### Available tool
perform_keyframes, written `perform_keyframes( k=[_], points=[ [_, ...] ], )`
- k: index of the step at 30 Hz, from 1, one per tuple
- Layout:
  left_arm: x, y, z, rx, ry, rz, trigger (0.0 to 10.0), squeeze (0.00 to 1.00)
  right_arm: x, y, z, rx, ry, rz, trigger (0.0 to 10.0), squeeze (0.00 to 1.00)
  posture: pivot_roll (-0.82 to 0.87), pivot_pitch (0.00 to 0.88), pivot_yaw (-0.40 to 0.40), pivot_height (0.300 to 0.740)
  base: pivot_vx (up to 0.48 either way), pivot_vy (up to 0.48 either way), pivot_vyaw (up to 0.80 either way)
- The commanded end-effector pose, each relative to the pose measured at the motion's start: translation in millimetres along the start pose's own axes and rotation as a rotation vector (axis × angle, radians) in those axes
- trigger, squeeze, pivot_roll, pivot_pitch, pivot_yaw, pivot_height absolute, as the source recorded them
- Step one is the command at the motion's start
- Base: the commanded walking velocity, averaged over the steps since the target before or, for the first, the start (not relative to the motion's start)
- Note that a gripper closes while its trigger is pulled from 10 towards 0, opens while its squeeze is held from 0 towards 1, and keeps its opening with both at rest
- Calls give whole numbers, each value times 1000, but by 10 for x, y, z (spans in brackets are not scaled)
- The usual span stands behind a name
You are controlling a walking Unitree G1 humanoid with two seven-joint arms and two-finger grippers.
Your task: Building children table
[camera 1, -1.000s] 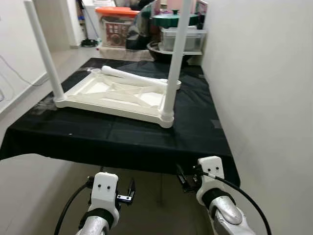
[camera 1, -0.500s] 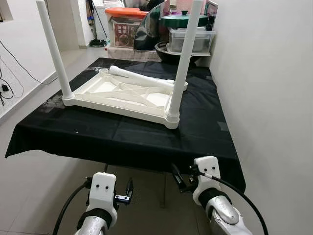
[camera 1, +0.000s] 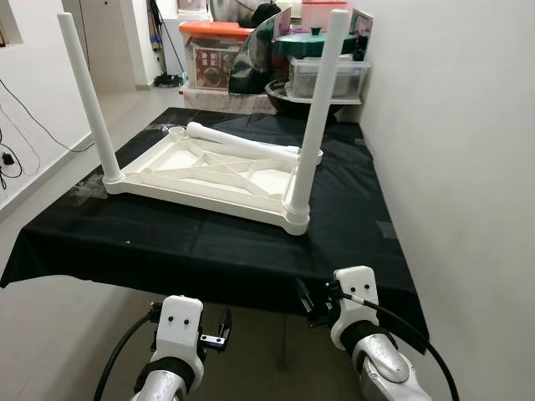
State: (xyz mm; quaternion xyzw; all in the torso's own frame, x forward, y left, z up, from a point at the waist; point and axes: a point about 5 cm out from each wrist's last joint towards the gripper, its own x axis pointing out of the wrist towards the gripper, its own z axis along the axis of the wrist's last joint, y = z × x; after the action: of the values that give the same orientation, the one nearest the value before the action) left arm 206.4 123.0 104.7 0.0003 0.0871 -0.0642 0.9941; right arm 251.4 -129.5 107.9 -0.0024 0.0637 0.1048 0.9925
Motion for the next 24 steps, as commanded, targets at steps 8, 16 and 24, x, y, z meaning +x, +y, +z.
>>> perform_keyframes(
  k=[8,16,24],
  points=[
    [-9,13,-7,13,6,2,10000,0,17,-194,7,49,7,-155,10000,0,71,0,-49,740,300,0,0],
    [-11,3,-14,10,14,-8,10000,0,-18,-479,28,32,7,-371,10000,0,73,0,-50,740,264,0,0],
    [-6,3,-23,2,24,-11,10000,0,-40,-647,67,2,4,-493,10000,0,74,0,-50,740,0,0,0]
  ],
)
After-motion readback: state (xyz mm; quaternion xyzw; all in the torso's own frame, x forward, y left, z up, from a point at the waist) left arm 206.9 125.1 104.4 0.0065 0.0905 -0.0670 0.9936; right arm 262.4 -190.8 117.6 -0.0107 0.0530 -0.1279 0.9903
